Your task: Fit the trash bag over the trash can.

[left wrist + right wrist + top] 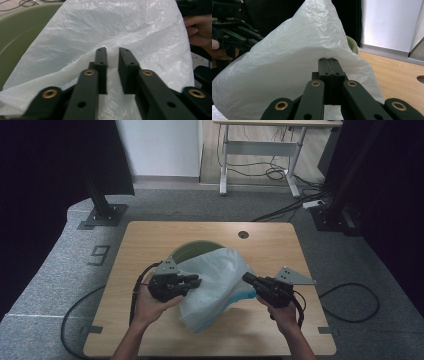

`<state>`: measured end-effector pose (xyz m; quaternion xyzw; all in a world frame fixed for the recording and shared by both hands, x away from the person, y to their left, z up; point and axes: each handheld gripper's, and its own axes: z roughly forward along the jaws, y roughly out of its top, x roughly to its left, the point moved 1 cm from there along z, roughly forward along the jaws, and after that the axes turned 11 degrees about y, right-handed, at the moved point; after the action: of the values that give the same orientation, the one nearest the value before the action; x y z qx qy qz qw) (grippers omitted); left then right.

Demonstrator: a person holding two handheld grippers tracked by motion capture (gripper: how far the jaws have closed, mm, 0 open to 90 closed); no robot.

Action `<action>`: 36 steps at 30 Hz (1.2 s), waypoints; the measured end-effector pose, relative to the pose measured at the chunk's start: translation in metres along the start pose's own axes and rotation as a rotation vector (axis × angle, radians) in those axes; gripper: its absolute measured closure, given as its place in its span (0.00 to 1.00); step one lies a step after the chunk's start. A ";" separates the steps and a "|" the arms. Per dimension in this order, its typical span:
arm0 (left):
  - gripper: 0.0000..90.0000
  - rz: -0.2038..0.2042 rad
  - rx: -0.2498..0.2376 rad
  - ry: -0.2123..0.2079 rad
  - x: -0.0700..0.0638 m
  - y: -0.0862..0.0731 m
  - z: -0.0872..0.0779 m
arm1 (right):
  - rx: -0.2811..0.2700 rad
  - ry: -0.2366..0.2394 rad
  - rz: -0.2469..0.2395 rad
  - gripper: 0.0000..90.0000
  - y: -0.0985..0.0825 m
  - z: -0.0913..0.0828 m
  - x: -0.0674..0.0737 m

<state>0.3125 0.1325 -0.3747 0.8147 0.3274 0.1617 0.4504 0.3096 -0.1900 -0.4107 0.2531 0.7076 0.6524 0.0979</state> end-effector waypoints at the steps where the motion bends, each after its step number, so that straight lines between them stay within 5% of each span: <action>1: 0.90 -0.002 -0.003 -0.001 0.000 0.000 0.000 | -0.001 -0.001 0.000 0.99 0.000 0.000 0.000; 6: 0.91 -0.018 -0.041 -0.004 -0.001 0.001 -0.005 | 0.000 -0.006 0.004 0.99 -0.001 -0.001 -0.001; 11: 0.69 -0.022 -0.066 -0.022 -0.009 0.005 -0.009 | 0.007 -0.011 0.011 0.99 0.001 0.001 -0.001; 17: 0.56 -0.062 -0.109 -0.068 -0.018 0.005 -0.012 | 0.012 -0.017 0.015 0.99 0.002 0.002 0.000; 28: 0.41 -0.017 -0.078 -0.047 -0.044 0.008 0.000 | 0.019 -0.032 0.030 0.99 0.002 0.004 -0.002; 32: 0.39 0.028 -0.036 0.009 -0.054 0.009 0.009 | 0.015 -0.035 0.032 0.99 0.002 0.004 -0.001; 36: 0.53 0.030 -0.026 0.020 -0.057 0.009 0.013 | 0.013 -0.033 0.029 0.99 0.002 0.004 0.000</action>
<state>0.2812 0.0820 -0.3719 0.8121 0.3174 0.1809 0.4550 0.3118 -0.1863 -0.4088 0.2744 0.7064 0.6449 0.0984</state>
